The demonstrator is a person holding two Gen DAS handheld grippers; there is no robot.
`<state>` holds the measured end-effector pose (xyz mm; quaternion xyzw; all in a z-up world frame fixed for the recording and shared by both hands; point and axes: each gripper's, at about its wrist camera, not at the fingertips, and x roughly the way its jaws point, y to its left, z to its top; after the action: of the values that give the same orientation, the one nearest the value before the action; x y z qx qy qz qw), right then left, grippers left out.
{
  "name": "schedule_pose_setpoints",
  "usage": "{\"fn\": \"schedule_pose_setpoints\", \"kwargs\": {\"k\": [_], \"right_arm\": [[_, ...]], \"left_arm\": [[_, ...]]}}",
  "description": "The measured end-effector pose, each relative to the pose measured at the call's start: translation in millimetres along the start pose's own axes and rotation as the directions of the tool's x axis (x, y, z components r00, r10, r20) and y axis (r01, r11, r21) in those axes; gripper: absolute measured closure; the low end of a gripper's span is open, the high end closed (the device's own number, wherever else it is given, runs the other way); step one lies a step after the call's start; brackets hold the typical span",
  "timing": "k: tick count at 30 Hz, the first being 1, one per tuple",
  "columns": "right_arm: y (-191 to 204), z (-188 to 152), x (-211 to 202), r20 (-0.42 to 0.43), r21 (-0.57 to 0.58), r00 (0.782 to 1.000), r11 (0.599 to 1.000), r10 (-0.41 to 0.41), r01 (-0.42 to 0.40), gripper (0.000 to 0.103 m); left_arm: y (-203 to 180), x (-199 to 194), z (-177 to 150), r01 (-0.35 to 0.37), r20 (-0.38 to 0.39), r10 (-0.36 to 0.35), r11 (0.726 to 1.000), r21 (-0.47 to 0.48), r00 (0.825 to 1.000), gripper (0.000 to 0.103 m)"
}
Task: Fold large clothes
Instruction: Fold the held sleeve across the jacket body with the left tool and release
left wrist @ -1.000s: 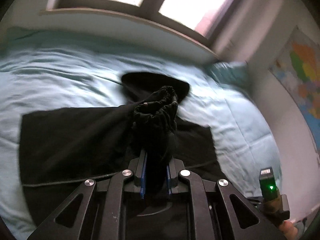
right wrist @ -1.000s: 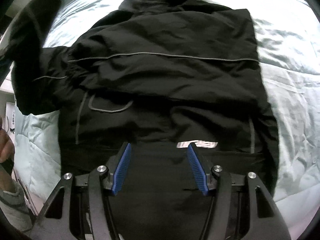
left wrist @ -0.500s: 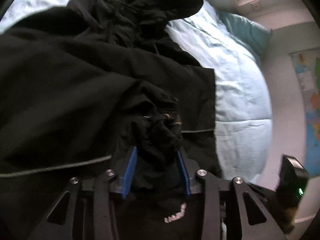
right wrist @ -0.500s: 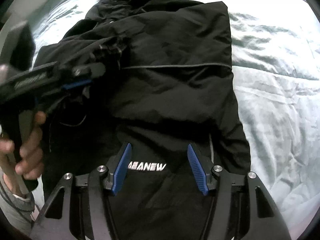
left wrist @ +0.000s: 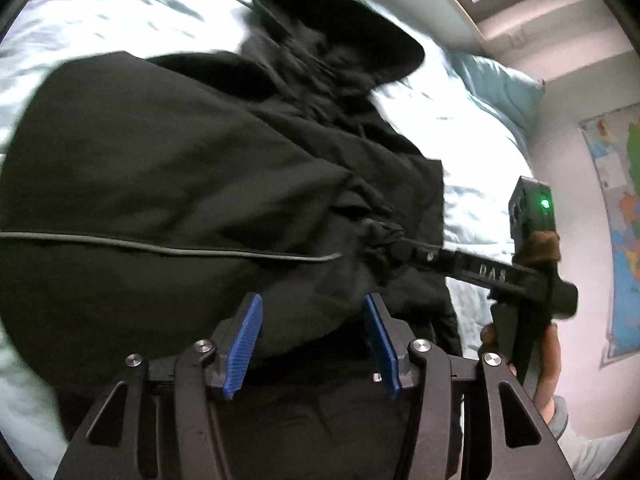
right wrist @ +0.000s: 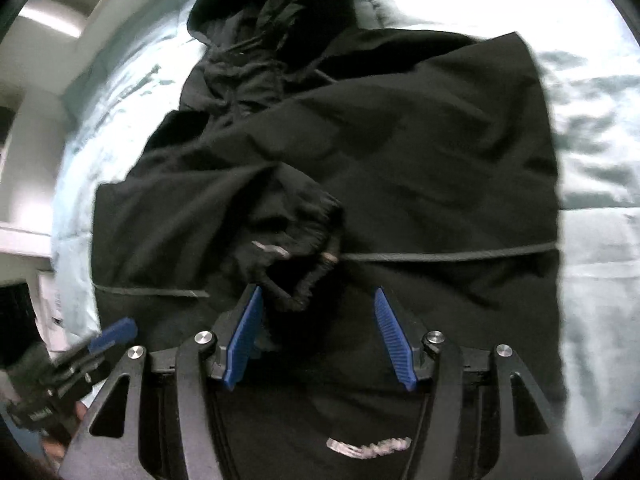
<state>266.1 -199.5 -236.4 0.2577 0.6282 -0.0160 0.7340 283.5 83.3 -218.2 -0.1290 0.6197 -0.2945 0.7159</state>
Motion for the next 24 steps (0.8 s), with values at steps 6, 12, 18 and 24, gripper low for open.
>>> {"fn": "schedule_pose_setpoints", "kwargs": {"k": [6,12,18,24], "right_arm": [[7.1,13.0,33.2,-0.077,0.078,0.991,0.991,0.111,-0.105,0.041],[27.2,5.2,12.3,0.019,-0.025,1.000,1.000,0.000,0.000,0.071],[13.3,2.7,-79.5,0.239,-0.059,0.962,0.987,-0.130,0.148,0.072],[-53.0,11.2,-65.2,0.202,0.009,0.944,0.964,-0.262,0.265,0.071]], "left_arm": [[39.3,-33.3,8.4,-0.052,0.084,0.060,0.995,-0.086,0.995,0.049],[58.9,-46.4,20.8,-0.098,0.139,0.116,0.987,-0.131,0.983,0.049],[52.9,-41.6,38.5,-0.122,0.160,0.136,0.988,-0.097,0.978,0.049],[56.5,28.8,55.8,-0.176,0.048,0.179,0.983,-0.057,0.983,0.049]]}}
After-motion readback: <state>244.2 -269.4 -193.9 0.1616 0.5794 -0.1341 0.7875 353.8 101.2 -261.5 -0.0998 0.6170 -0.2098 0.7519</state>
